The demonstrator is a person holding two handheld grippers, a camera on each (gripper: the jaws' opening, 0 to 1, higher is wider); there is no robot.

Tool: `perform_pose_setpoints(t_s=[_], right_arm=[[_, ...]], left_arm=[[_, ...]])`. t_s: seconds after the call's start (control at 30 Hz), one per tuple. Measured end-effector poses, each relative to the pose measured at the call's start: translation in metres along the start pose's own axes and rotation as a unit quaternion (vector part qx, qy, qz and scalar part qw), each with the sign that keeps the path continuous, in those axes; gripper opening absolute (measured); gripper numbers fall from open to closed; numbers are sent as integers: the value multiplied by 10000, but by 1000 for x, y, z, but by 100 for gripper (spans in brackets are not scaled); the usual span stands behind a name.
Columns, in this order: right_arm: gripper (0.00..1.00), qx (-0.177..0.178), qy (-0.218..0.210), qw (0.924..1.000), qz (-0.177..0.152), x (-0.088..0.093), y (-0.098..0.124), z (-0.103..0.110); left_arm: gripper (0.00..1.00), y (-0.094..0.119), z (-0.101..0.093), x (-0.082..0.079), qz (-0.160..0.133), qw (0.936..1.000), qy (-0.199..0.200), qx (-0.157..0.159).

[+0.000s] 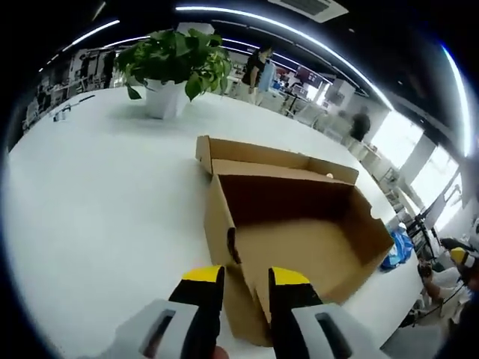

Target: Operate the shoe box by opening the lid, removing the specified soft item, and placing it in the target area until the item is outside and the box remains undamaged.

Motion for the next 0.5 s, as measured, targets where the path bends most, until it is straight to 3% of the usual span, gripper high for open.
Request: perform_pose_setpoints(t_s=[0.27,0.5], right_arm=[[32,144,-143,9998,-53,8,7,8],[30,201,-243,9995,-36,18,11,14]], left_arm=[[23,-4,4,-1,61,10000,8,38],[22,-5,4,-3,168,9996,-242,26]])
Point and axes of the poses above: the point that each gripper's makers call its tool centre point, and the gripper's own axes: y roughly backward along the fingers, z roughly to its left, x roughly out of its underside, the point moved 1 cm from there along y, roughly backward along the fingers, and after that the axes turned 8 degrees about z, right-handed, at the moved point
